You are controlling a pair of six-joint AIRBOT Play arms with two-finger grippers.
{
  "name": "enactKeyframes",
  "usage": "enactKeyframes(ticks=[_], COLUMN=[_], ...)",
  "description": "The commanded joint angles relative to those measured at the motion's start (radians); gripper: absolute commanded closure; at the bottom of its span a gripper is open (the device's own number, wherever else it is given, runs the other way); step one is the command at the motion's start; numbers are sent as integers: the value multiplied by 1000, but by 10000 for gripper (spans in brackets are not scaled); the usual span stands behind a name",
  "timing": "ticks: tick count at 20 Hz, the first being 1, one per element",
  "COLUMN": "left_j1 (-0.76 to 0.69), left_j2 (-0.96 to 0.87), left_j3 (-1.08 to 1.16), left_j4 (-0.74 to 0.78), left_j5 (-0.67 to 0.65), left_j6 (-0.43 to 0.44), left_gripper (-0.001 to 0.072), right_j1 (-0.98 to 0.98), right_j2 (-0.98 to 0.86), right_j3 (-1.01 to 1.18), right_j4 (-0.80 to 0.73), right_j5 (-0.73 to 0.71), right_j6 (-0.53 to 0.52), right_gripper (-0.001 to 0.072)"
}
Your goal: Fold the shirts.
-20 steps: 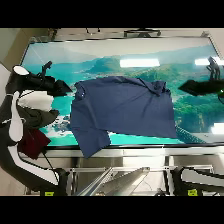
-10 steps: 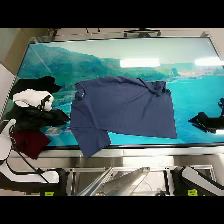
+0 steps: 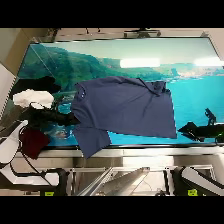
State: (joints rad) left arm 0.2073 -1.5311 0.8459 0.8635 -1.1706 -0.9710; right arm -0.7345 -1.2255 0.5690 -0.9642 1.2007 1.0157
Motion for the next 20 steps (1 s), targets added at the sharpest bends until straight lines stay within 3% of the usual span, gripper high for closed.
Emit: enactKeyframes(ticks=[1,3,5,6,7,8,10,16,20], left_j1=[-20,2,24,35,47,53,77,198,307], left_j2=[2,2,2,2,2,2,4,227,520], left_j3=[-1,-1,-1,-1,0,-1,0,54,299], left_j4=[-19,-21,-21,-24,-32,-47,-108,-413,-774], left_j5=[0,-16,-36,-47,-61,-70,-111,-362,-444], left_j6=[21,21,21,21,22,26,54,106,117], left_gripper=[600,601,679,679,679,680,679,684,684], right_j1=[69,119,175,196,214,224,227,219,171], right_j2=[-50,-94,-121,-124,-123,-121,-119,100,373], right_j3=[-25,-25,-24,-23,-18,-11,25,323,621], right_j4=[6,19,19,19,20,34,76,260,381], right_j5=[-26,-22,-10,-1,11,32,89,248,220], right_j6=[-22,-25,-25,-25,-25,-26,-25,-21,-21], right_gripper=[346,346,347,351,410,607,693,694,694])
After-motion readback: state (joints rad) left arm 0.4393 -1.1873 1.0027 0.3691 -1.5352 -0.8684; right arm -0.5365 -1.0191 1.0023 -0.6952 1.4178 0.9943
